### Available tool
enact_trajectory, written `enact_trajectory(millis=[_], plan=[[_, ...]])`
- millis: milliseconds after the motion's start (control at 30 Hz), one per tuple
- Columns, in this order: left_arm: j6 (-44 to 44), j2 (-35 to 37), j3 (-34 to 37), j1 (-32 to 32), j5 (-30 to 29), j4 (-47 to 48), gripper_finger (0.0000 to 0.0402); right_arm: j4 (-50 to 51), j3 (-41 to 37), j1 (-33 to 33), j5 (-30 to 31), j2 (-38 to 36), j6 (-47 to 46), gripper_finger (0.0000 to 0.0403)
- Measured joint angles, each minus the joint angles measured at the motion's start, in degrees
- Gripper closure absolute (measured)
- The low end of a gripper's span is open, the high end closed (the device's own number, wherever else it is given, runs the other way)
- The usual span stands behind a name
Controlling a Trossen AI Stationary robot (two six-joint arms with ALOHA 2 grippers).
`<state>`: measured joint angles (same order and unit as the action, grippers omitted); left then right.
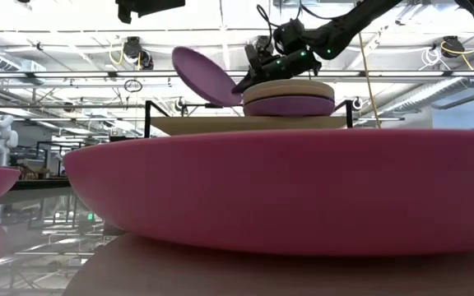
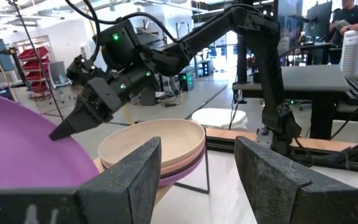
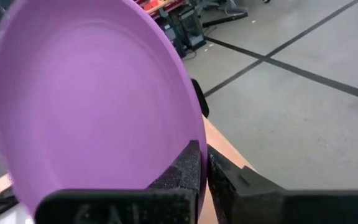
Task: Place and stack plates onto a shelf
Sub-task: Put the violet plate on the shelf
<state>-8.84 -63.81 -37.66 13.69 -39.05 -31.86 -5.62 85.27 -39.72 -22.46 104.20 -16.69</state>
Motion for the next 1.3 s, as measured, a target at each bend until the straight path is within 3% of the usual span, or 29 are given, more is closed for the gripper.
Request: enact_trajectory(millis=[367, 633, 767, 1300], plan=[[-0.07, 0.0, -0.01, -0.01, 0.0, 0.05, 0.0192, 0.82, -0.04, 0.09, 0.49, 0.0, 1.45, 0.0393], [-0.07, 0.0, -0.01, 0.0, 0.0, 0.07, 0.0192, 0.88, -2.53, 0.09, 9.98, -0.02, 4.93, 0.0393], [-0.09, 0.0, -0.01, -0.01, 0.0, 0.07, 0.0192, -0.62, -4.12, 0.07, 11.9, -0.02, 6.34, 0.0393], [-0.09, -0.02, -0.04, 0.0, 0.0, 0.09, 0.0192, -3.16, -4.31, 0.09, 8.7, -0.02, 7.13, 0.0382]])
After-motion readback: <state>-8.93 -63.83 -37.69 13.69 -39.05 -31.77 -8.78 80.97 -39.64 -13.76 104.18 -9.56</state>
